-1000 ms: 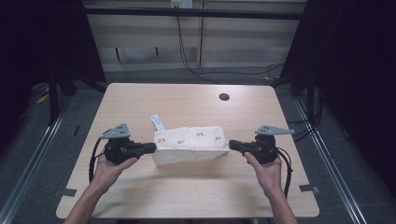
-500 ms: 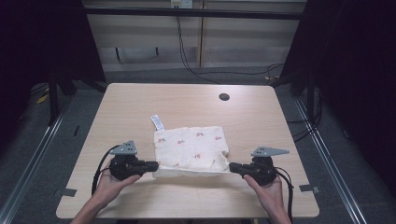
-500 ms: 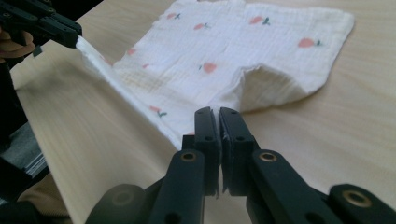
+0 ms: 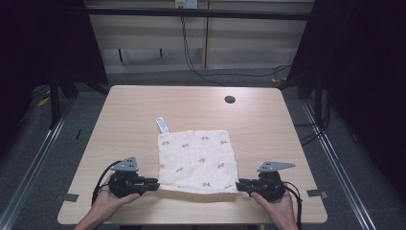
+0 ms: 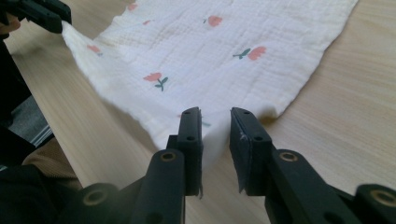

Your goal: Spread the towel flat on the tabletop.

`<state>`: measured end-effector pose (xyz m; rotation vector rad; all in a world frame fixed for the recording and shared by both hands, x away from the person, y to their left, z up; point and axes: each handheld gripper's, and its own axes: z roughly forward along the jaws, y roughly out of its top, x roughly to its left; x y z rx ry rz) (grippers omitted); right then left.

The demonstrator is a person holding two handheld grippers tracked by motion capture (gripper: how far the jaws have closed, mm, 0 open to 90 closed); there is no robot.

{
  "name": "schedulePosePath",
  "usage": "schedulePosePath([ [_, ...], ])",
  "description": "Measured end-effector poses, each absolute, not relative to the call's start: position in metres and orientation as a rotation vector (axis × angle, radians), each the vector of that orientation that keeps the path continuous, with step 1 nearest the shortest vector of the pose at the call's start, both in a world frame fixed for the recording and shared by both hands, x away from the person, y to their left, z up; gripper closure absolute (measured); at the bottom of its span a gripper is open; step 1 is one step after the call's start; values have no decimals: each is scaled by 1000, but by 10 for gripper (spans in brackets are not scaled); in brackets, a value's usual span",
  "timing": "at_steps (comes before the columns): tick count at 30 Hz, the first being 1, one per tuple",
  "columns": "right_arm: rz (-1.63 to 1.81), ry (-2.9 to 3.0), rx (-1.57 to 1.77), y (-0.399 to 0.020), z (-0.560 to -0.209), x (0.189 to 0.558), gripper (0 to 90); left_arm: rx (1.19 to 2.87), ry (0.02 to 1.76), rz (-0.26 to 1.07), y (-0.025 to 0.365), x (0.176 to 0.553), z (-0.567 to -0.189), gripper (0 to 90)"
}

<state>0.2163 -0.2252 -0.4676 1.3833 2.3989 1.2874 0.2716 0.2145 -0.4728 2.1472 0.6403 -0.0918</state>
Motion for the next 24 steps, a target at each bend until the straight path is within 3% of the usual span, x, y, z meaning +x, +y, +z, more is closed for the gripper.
schedulePosePath([
  [9, 1262, 2398, 1334, -226, -460, 224, 673, 2116, 664, -64, 211, 275, -462, 552],
  [18, 1180, 2515, 1244, -205, -477, 267, 653, 2224, 730, -55, 197, 306, -485, 586],
  [24, 1054, 2563, 1142, -192, -487, 270, 643, 2227, 720, -41, 193, 308, -486, 585],
])
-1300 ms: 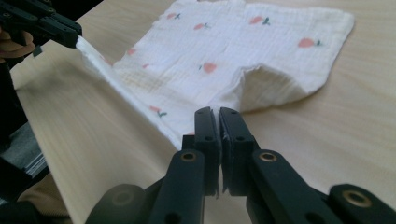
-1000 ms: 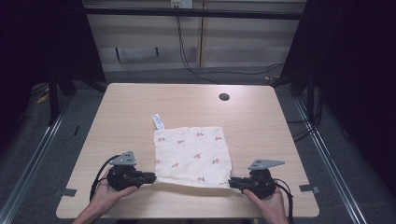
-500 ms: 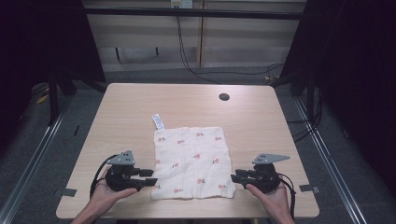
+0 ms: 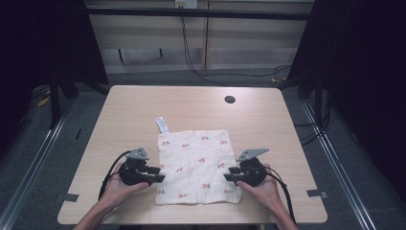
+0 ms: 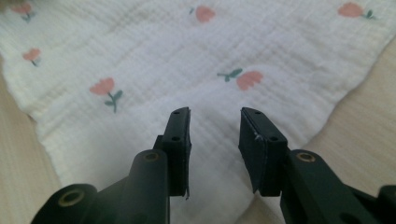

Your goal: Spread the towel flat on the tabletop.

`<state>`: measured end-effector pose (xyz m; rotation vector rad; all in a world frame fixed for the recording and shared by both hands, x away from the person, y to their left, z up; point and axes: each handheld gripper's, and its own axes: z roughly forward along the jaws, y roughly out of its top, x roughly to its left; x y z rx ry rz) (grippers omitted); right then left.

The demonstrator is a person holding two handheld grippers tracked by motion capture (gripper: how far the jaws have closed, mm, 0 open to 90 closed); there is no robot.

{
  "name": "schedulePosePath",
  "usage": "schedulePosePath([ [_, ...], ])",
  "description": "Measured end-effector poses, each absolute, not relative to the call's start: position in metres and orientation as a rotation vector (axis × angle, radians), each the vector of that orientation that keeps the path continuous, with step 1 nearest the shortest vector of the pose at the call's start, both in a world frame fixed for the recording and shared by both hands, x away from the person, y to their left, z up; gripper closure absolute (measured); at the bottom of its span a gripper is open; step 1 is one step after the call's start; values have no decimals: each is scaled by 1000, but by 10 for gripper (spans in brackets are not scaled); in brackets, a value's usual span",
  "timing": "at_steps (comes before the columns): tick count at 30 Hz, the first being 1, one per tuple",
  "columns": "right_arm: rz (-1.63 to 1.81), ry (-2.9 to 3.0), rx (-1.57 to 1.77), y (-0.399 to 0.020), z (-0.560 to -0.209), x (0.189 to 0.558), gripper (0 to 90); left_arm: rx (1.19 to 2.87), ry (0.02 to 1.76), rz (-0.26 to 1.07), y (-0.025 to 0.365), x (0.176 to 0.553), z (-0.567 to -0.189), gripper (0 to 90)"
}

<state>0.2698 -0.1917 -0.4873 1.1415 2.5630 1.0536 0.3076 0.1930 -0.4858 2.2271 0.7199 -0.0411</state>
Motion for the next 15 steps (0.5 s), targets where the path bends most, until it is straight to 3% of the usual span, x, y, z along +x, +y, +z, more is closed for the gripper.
schedulePosePath([
  [3, 961, 2588, 1109, -187, -491, 268, 649, 2230, 721, -38, 192, 308, -487, 581],
  [8, 945, 2578, 1081, -187, -491, 263, 850, 2228, 708, -48, 185, 310, -491, 562],
  [13, 978, 2584, 1124, -192, -492, 261, 885, 2265, 682, -18, 182, 307, -494, 587],
  [15, 996, 2595, 1134, -193, -492, 259, 887, 2280, 661, 1, 180, 305, -494, 668],
])
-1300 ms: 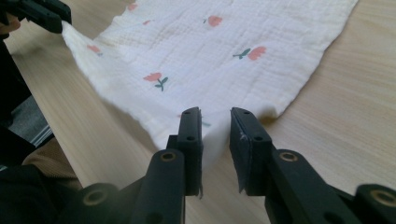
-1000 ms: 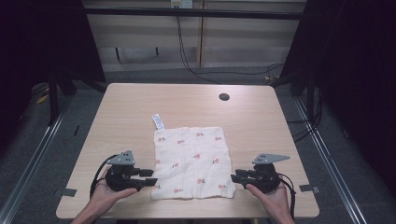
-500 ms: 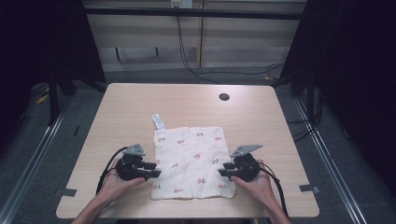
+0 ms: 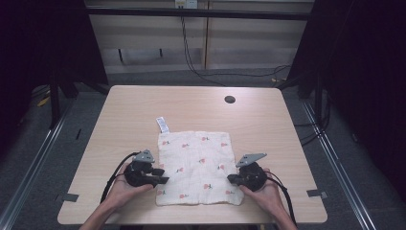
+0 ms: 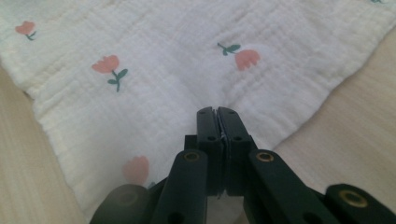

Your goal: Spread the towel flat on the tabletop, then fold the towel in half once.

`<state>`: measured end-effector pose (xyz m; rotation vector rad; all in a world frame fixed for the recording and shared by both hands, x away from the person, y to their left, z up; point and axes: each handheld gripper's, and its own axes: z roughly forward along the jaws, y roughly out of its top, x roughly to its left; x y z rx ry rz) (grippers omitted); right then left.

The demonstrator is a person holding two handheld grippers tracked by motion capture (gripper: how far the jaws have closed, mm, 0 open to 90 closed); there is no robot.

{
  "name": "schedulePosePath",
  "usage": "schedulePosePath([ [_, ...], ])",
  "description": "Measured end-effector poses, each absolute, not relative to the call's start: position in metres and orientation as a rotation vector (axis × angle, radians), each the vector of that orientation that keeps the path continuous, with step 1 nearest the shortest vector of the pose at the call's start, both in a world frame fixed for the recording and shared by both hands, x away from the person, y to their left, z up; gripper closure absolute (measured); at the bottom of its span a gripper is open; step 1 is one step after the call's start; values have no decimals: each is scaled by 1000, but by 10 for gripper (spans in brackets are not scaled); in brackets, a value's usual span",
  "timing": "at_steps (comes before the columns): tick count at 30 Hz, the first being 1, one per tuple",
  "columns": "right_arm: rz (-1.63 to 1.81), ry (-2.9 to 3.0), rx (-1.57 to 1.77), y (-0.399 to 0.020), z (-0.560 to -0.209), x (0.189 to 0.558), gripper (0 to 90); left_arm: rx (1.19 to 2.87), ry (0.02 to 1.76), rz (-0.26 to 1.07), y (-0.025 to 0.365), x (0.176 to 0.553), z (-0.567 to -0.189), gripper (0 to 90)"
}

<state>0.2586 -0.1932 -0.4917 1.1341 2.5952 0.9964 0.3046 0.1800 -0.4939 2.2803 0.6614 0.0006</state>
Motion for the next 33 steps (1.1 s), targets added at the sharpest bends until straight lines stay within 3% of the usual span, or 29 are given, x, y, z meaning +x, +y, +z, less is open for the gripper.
schedulePosePath([
  [5, 1032, 2626, 1148, -194, -492, 252, 888, 2304, 649, 49, 181, 304, -494, 823],
  [18, 1061, 2672, 1171, -194, -492, 241, 884, 2311, 649, -16, 189, 302, -494, 885],
  [20, 1067, 2674, 1175, -195, -492, 241, 875, 2309, 657, -30, 190, 302, -494, 885],
  [21, 1085, 2672, 1191, -196, -492, 242, 830, 2304, 661, -34, 191, 301, -494, 885],
  [25, 1171, 2610, 1204, -203, -486, 242, 768, 2300, 655, -60, 194, 299, -494, 857],
  [29, 1215, 2541, 1234, -210, -480, 245, 729, 2257, 682, -58, 196, 300, -492, 713],
  [33, 1228, 2506, 1244, -213, -477, 252, 704, 2213, 714, -41, 200, 304, -487, 632],
])
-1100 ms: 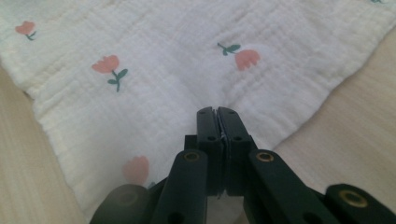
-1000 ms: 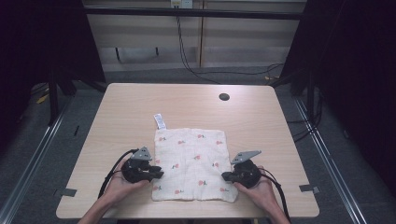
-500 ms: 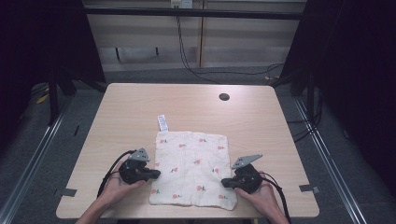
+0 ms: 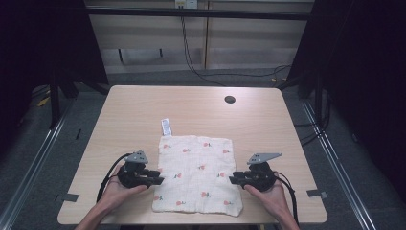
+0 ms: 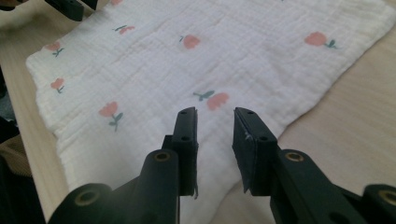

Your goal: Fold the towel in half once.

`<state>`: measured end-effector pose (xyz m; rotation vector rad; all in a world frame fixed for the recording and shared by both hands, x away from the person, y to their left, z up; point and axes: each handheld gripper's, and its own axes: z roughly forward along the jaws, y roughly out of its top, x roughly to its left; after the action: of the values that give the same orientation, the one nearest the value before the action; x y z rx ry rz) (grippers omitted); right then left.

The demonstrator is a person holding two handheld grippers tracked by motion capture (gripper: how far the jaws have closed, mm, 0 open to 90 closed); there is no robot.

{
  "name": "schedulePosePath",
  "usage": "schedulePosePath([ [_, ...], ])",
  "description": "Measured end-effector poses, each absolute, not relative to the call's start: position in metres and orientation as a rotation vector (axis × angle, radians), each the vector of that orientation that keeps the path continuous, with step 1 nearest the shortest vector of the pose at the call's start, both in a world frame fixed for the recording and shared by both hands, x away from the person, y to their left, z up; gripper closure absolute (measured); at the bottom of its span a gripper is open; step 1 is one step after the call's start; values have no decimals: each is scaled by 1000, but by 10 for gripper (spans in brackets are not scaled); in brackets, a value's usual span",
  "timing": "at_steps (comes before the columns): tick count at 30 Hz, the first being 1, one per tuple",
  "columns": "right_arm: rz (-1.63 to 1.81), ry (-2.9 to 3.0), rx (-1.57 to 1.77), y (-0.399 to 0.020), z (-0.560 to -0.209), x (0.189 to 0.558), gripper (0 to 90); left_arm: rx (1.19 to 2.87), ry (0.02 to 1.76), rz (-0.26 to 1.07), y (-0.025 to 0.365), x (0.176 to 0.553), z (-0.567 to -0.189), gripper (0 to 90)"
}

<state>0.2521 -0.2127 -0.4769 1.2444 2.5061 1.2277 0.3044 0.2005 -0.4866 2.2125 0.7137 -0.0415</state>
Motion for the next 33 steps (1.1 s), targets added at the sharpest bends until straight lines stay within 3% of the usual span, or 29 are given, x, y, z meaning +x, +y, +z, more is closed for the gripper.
schedulePosePath([
  [6, 1206, 2471, 1236, -215, -468, 262, 654, 2160, 768, -9, 208, 310, -475, 562],
  [10, 1199, 2421, 1271, -221, -462, 270, 605, 2157, 781, 52, 214, 320, -470, 576],
  [24, 1224, 2412, 1254, -221, -464, 305, 628, 2076, 867, 136, 237, 350, -448, 570],
  [33, 1245, 2380, 1239, -219, -450, 334, 665, 2090, 871, 147, 229, 373, -452, 556],
])
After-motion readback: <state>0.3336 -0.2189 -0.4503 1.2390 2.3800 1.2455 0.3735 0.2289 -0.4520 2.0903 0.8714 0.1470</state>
